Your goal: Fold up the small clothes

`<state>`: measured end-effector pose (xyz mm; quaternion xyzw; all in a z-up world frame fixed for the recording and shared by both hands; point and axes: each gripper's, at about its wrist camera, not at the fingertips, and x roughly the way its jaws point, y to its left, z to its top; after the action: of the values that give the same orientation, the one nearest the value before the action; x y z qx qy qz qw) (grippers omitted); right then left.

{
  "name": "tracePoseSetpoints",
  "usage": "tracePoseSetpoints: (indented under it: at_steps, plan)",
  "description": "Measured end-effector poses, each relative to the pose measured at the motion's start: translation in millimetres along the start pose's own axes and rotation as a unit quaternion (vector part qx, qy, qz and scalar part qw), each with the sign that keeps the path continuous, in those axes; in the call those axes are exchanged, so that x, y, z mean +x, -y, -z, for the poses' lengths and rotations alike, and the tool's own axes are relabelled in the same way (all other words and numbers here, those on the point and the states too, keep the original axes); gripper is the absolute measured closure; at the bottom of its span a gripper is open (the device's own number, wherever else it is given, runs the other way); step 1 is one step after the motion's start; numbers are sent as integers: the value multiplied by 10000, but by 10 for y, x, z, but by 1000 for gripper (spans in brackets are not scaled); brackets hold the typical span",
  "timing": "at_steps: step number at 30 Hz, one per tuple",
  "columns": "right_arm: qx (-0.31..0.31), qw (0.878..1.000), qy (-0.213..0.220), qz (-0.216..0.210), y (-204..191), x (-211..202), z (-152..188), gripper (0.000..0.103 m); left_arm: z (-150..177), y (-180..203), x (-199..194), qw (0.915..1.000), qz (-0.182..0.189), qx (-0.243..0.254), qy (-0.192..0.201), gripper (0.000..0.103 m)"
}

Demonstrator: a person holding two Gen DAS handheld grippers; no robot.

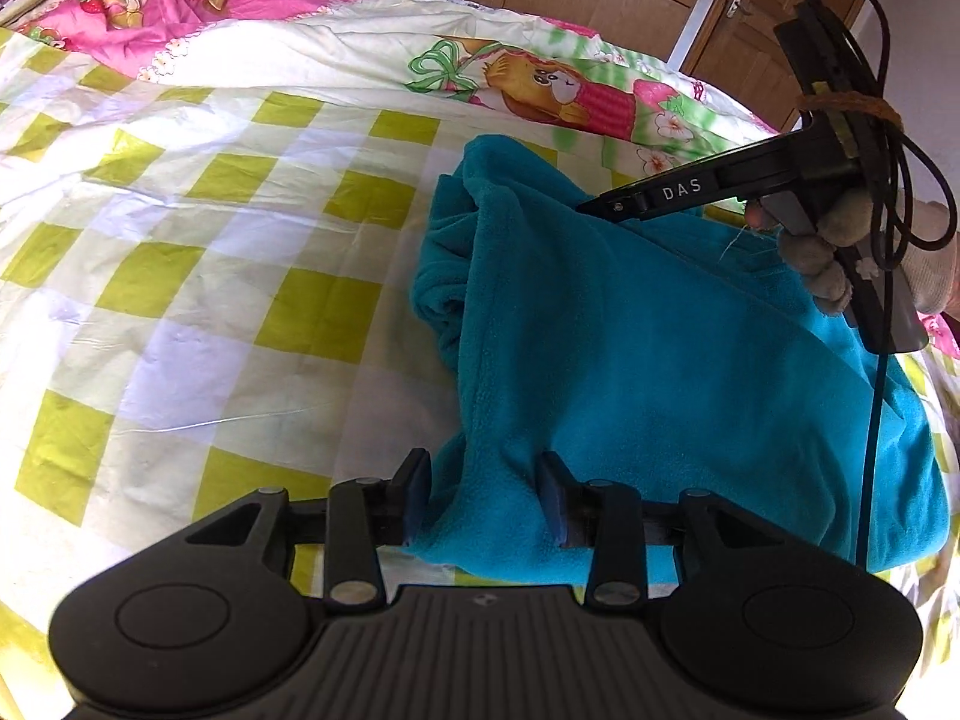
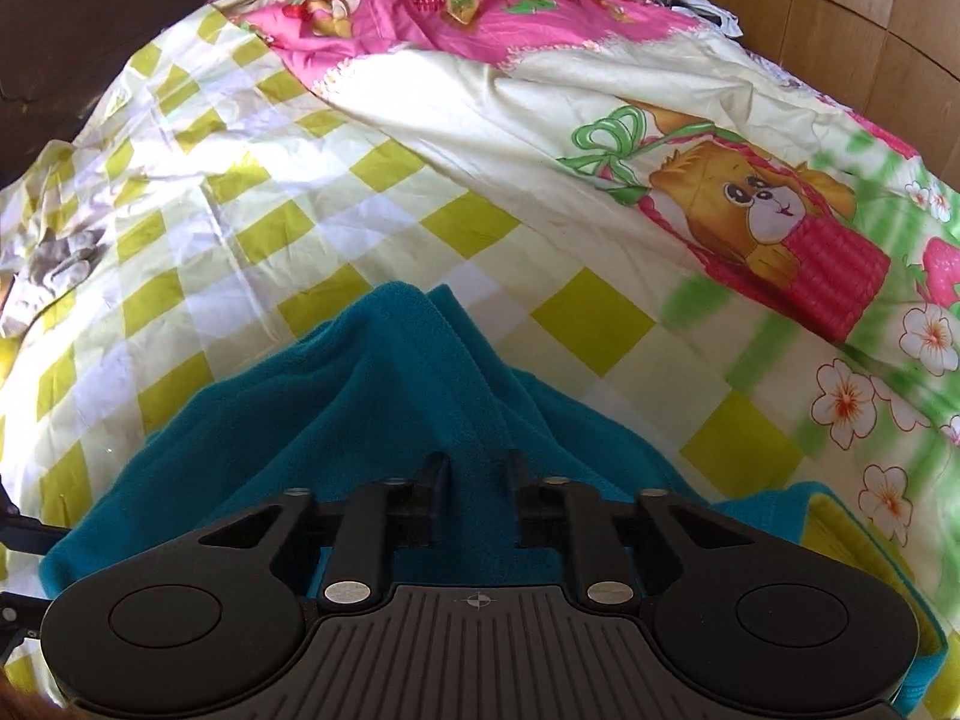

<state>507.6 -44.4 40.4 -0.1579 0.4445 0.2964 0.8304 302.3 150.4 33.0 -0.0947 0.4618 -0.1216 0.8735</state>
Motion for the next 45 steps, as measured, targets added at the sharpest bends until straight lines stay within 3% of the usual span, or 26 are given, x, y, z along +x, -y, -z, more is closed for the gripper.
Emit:
tracePoseSetpoints:
  at_steps: [3,5,6,13,16,17,19,23,27,31,35,37,41,43,45]
  plan:
    - [147,9998,9,157,37,-23,-42,100,9,-27,16,9999,-71,-88,-67,53]
    - [308,9991,73,289,89,-26,-80,101,29,-16,20,9997,-185,43,-152,75]
    - [362,9988,106,322,106,-26,-92,101,42,-14,3,9996,-218,80,-145,77]
    - [480,9978,-26,459,31,127,-35,100,115,-62,-44,9983,-372,259,-362,80]
    - [853,9953,274,369,133,-222,45,96,99,-18,-91,9978,-405,383,-371,80]
    - [980,9937,393,373,186,-409,120,90,81,-15,-122,9980,-384,362,-335,80]
    - [1305,9891,501,463,308,-756,351,90,56,-42,-194,9990,-311,209,-252,79]
    - [2036,9706,444,1200,579,-1430,1119,88,-1,-2,-379,9993,-349,67,122,79]
    - [2196,9588,266,1782,747,-1544,1480,88,-128,241,-400,9988,-101,231,409,79]
    - [1944,9634,491,1780,834,-1419,1471,77,-224,654,-209,9957,194,772,479,79]
    - [1160,9788,560,1593,834,-1359,1324,77,-229,870,44,9936,452,983,319,79]
    - [603,9868,472,1430,788,-1323,1210,77,-203,898,124,9934,508,1000,239,79]
    - [-599,9935,308,913,598,-1251,981,59,-149,897,200,9938,570,946,132,79]
    - [-979,9927,125,698,538,-1160,884,59,-126,877,216,9943,569,895,93,79]
    - [-1223,9896,-236,718,538,-988,795,65,-121,848,223,9947,588,846,51,79]
